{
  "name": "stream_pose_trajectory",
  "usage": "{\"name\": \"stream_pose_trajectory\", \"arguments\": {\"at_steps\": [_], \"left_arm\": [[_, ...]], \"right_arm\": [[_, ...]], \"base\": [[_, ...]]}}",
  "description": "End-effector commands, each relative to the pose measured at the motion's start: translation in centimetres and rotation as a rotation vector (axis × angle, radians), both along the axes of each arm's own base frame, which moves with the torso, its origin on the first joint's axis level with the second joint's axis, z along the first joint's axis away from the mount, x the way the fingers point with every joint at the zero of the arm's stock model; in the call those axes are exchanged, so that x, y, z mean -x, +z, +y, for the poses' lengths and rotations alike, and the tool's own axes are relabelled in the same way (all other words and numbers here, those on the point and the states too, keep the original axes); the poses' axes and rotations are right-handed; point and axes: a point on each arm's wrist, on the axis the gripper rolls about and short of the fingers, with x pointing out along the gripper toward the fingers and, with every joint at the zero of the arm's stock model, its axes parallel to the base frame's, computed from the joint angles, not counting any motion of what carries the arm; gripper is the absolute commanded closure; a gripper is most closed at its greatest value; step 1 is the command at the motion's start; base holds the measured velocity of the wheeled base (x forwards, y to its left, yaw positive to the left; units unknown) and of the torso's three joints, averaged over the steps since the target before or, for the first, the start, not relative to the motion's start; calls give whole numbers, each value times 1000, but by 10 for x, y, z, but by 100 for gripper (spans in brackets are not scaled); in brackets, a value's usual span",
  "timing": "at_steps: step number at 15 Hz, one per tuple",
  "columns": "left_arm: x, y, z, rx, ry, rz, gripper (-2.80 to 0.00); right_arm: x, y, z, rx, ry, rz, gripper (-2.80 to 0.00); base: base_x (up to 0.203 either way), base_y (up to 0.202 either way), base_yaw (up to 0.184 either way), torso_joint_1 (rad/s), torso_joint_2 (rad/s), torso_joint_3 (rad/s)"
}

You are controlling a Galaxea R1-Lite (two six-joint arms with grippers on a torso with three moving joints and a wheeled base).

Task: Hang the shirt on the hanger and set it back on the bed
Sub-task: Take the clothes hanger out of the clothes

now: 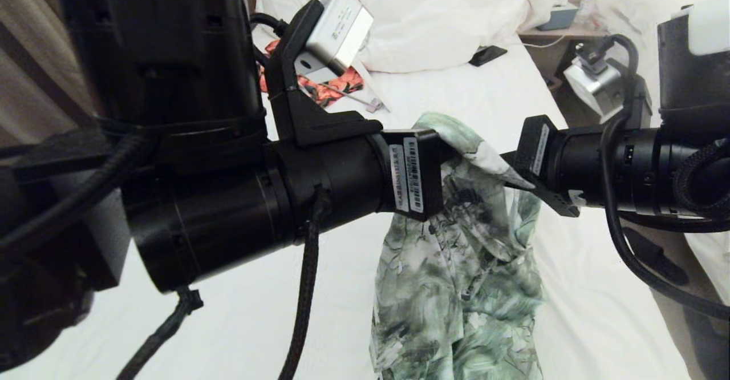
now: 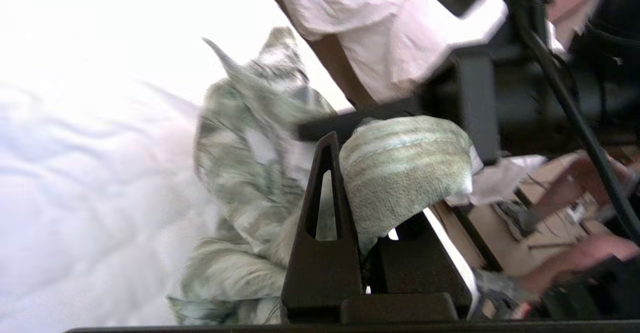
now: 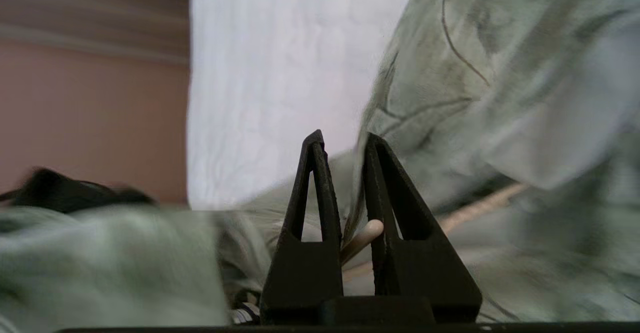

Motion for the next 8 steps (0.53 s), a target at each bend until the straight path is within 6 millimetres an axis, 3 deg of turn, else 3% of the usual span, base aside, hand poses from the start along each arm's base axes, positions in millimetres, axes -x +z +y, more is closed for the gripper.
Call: {"name": "stream_pose_trajectory", "arguments": {"at_steps": [1, 4, 8], "left_arm": [[2, 8, 10, 23, 14, -14, 0], [15, 1, 17, 4, -18, -4, 0], [33, -10, 12, -17, -89, 20, 0]], "right_arm": [[-4, 0, -7, 0, -31, 4, 0], [-10, -1, -9, 45, -30, -18, 0], [-27, -19, 3, 88, -31, 27, 0]], "base": [[0, 0, 0, 0, 0, 0], [0, 0, 0, 0, 0, 0], [0, 0, 0, 0, 0, 0]]}}
